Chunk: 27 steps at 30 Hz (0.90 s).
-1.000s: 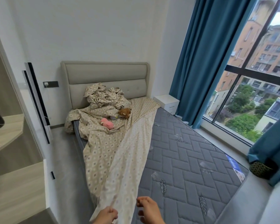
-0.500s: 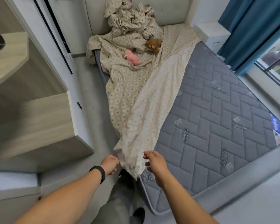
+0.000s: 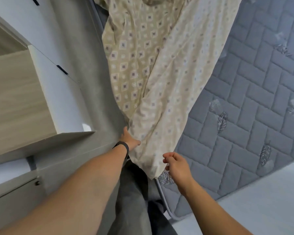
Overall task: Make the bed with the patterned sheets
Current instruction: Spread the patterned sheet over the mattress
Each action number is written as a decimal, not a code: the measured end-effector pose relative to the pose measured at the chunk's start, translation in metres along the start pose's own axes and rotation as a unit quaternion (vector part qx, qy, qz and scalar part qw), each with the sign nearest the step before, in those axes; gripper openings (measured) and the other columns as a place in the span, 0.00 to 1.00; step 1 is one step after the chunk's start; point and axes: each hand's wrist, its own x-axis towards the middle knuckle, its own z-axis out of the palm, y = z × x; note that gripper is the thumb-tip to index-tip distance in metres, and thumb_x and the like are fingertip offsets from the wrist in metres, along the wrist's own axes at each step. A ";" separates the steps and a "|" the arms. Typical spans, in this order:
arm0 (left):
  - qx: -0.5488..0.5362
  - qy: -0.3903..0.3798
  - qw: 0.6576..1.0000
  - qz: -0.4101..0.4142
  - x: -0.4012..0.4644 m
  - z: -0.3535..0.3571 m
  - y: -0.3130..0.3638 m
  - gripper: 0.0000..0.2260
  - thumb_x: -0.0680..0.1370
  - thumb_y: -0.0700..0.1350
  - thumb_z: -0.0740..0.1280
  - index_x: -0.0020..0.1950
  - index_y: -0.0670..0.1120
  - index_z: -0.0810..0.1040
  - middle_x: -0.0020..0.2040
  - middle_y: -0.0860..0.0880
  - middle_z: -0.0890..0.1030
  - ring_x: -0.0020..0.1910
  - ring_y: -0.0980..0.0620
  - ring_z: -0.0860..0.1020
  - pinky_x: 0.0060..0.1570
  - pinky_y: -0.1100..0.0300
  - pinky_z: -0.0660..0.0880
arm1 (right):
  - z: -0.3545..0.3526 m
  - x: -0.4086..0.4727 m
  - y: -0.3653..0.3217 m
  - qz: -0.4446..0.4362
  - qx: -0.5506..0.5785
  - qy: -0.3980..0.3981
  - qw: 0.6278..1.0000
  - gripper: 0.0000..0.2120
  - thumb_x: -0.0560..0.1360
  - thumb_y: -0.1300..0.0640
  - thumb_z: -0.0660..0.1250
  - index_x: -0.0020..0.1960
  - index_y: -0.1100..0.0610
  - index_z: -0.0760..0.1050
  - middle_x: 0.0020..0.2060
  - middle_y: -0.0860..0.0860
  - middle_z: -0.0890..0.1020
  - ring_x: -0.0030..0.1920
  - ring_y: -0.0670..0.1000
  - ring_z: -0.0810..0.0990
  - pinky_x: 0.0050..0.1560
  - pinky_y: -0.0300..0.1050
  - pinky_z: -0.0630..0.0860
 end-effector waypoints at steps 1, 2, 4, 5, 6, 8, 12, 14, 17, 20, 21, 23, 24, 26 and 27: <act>0.008 -0.007 1.000 -0.015 0.010 0.003 0.000 0.50 0.70 0.46 0.77 0.82 0.54 0.46 0.79 0.45 0.60 0.73 0.38 0.68 0.67 0.42 0.73 | 0.003 0.006 0.000 0.005 -0.008 -0.004 1.000 0.11 0.82 0.60 0.58 0.51 0.54 0.80 0.48 0.51 0.82 0.42 0.48 0.77 0.40 0.40 0.71; 0.023 -0.022 0.999 -0.022 0.019 0.003 0.001 0.46 0.72 0.46 0.76 0.82 0.52 0.51 0.78 0.44 0.65 0.71 0.39 0.71 0.66 0.44 0.74 | 0.005 0.012 -0.003 0.004 -0.016 -0.010 1.000 0.11 0.82 0.60 0.58 0.52 0.53 0.80 0.48 0.51 0.82 0.42 0.48 0.77 0.41 0.40 0.72; 0.080 -0.068 0.994 -0.004 0.021 0.001 0.009 0.28 0.78 0.46 0.70 0.76 0.45 0.67 0.70 0.42 0.75 0.64 0.40 0.77 0.61 0.49 0.77 | 0.006 0.019 -0.006 0.002 -0.037 -0.025 0.999 0.11 0.82 0.59 0.59 0.52 0.53 0.80 0.48 0.50 0.83 0.42 0.48 0.77 0.42 0.39 0.74; 0.094 -0.091 0.991 0.010 0.016 0.002 0.013 0.20 0.80 0.45 0.68 0.72 0.43 0.72 0.66 0.41 0.78 0.60 0.41 0.78 0.59 0.50 0.78 | 0.005 0.019 -0.007 0.002 -0.052 -0.029 0.998 0.10 0.82 0.59 0.59 0.52 0.53 0.80 0.48 0.50 0.83 0.42 0.48 0.77 0.43 0.39 0.74; 0.088 -0.115 0.989 0.023 0.008 0.004 0.017 0.17 0.81 0.45 0.66 0.70 0.43 0.74 0.63 0.42 0.80 0.58 0.42 0.79 0.57 0.51 0.78 | 0.004 0.018 -0.007 0.003 -0.062 -0.032 0.998 0.10 0.82 0.58 0.59 0.52 0.53 0.80 0.48 0.50 0.83 0.42 0.48 0.77 0.43 0.39 0.74; 0.014 -0.157 0.986 0.055 -0.024 0.007 0.027 0.16 0.80 0.44 0.65 0.68 0.45 0.75 0.62 0.45 0.81 0.56 0.45 0.80 0.58 0.52 0.78 | -0.002 0.010 -0.009 0.001 -0.078 -0.034 0.996 0.08 0.81 0.59 0.61 0.52 0.52 0.79 0.47 0.50 0.82 0.42 0.48 0.77 0.43 0.39 0.74; -0.142 -0.202 0.963 0.106 -0.104 0.008 0.050 0.20 0.74 0.42 0.66 0.66 0.43 0.78 0.58 0.45 0.84 0.58 0.45 0.82 0.64 0.46 0.77 | -0.018 -0.014 -0.009 -0.031 -0.188 -0.097 0.977 0.21 0.74 0.55 0.71 0.65 0.46 0.72 0.55 0.46 0.76 0.50 0.45 0.77 0.48 0.38 0.74; -0.175 -0.216 0.951 0.137 -0.146 0.003 0.067 0.16 0.76 0.38 0.66 0.64 0.44 0.79 0.58 0.44 0.84 0.57 0.45 0.82 0.61 0.50 0.77 | -0.023 -0.029 -0.008 -0.076 -0.245 -0.144 0.956 0.40 0.66 0.48 0.77 0.74 0.40 0.63 0.64 0.45 0.70 0.63 0.46 0.73 0.60 0.42 0.75; -0.165 -0.243 0.932 0.211 -0.198 0.002 0.088 0.15 0.75 0.42 0.70 0.61 0.44 0.78 0.53 0.46 0.83 0.51 0.49 0.81 0.54 0.53 0.77 | -0.021 -0.053 -0.013 -0.134 -0.135 -0.127 0.973 0.36 0.71 0.55 0.78 0.73 0.41 0.65 0.65 0.41 0.76 0.65 0.43 0.76 0.62 0.37 0.75; -0.101 -0.210 0.927 0.294 -0.246 0.010 0.109 0.21 0.70 0.51 0.73 0.58 0.41 0.77 0.47 0.47 0.80 0.46 0.53 0.78 0.51 0.53 0.75 | -0.035 -0.088 -0.027 -0.160 -0.063 0.014 0.985 0.18 0.80 0.67 0.62 0.61 0.46 0.74 0.50 0.42 0.82 0.55 0.50 0.82 0.43 0.28 0.74; -0.096 -0.196 0.922 0.319 -0.262 0.011 0.116 0.20 0.70 0.51 0.72 0.55 0.41 0.76 0.45 0.49 0.79 0.45 0.53 0.77 0.49 0.54 0.74 | -0.044 -0.098 -0.031 -0.164 -0.033 0.030 0.985 0.18 0.81 0.68 0.59 0.58 0.47 0.76 0.48 0.44 0.83 0.52 0.51 0.82 0.40 0.29 0.74; -0.107 -0.182 0.913 0.350 -0.284 0.014 0.124 0.15 0.74 0.48 0.73 0.54 0.41 0.77 0.45 0.49 0.80 0.45 0.54 0.78 0.50 0.55 0.74 | -0.066 -0.111 -0.037 -0.166 0.001 0.036 0.985 0.18 0.82 0.66 0.57 0.55 0.47 0.79 0.47 0.45 0.84 0.48 0.48 0.82 0.37 0.30 0.74; -0.109 -0.178 0.910 0.359 -0.298 0.017 0.127 0.13 0.76 0.46 0.73 0.55 0.40 0.78 0.47 0.49 0.81 0.47 0.54 0.79 0.52 0.55 0.75 | -0.082 -0.121 -0.039 -0.170 0.019 0.038 0.984 0.16 0.83 0.64 0.57 0.55 0.48 0.81 0.47 0.45 0.85 0.46 0.45 0.81 0.37 0.30 0.74; -0.083 -0.168 0.906 0.380 -0.317 0.025 0.129 0.10 0.78 0.42 0.71 0.58 0.40 0.79 0.51 0.49 0.82 0.50 0.56 0.79 0.56 0.59 0.75 | -0.112 -0.128 -0.040 -0.173 0.082 0.043 0.981 0.15 0.82 0.63 0.58 0.50 0.52 0.83 0.41 0.48 0.85 0.38 0.44 0.79 0.34 0.34 0.74; -0.058 -0.157 0.904 0.394 -0.327 0.031 0.130 0.10 0.77 0.42 0.70 0.58 0.43 0.80 0.53 0.51 0.82 0.52 0.58 0.79 0.59 0.61 0.74 | -0.127 -0.130 -0.042 -0.171 0.130 0.044 0.976 0.14 0.79 0.65 0.59 0.45 0.55 0.83 0.37 0.51 0.84 0.35 0.47 0.77 0.33 0.38 0.74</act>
